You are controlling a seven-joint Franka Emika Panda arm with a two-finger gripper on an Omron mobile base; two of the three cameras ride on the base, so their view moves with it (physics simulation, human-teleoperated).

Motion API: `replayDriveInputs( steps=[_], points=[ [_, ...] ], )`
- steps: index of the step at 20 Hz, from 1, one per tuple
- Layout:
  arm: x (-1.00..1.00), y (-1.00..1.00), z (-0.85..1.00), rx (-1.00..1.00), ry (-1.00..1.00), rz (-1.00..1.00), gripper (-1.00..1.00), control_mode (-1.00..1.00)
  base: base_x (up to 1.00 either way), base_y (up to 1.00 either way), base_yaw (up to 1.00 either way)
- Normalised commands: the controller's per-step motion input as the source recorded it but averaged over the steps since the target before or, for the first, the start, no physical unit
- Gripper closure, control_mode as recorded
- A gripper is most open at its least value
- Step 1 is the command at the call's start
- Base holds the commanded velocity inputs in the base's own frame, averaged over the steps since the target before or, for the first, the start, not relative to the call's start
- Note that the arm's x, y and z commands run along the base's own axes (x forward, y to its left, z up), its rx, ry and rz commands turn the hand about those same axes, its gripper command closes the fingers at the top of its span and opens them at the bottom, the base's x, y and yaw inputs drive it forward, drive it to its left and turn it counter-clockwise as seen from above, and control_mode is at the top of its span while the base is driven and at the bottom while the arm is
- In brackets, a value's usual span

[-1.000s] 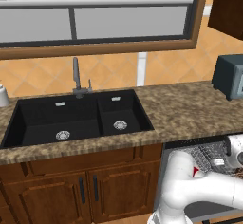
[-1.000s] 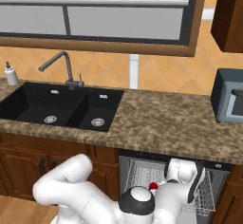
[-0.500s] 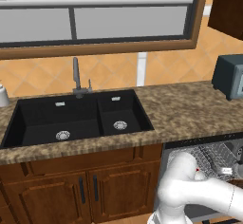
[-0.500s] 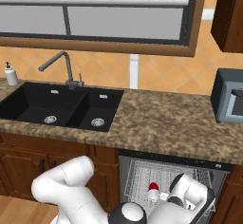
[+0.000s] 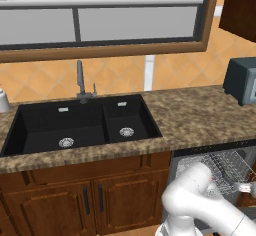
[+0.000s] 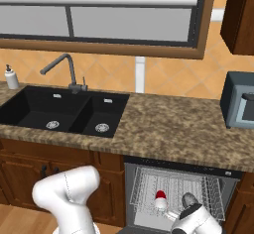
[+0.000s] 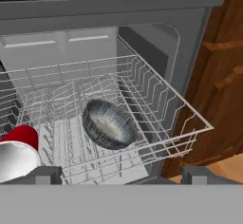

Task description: Pick up the cup and bowl from the counter, place them in the dishwasher, and close the dishwasher door.

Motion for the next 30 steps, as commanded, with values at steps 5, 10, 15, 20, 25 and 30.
replayDriveInputs(
  steps=[5,10,15,20,25,30],
  points=[
    [-0.29,-0.13,0.44,0.12,-0.23,0.0,-1.0,-1.0,0.0,0.0,0.0],
    [-0.79,-0.19,0.19,0.14,-0.28,0.0,-1.0,-1.0,0.0,0.0,0.0],
    [-0.96,0.0,0.0,0.0,-0.27,0.08,-1.0,-1.0,0.0,0.0,0.0],
    [-1.0,-0.04,-0.01,0.04,-0.31,0.09,-1.0,-1.0,0.0,0.0,0.0],
    [-1.0,-0.53,0.01,0.12,-0.22,0.02,-1.0,-1.0,0.0,0.0,0.0],
    [-0.77,-0.82,0.02,0.17,-0.06,-0.14,-1.0,-1.0,0.0,0.0,0.0]
  ],
)
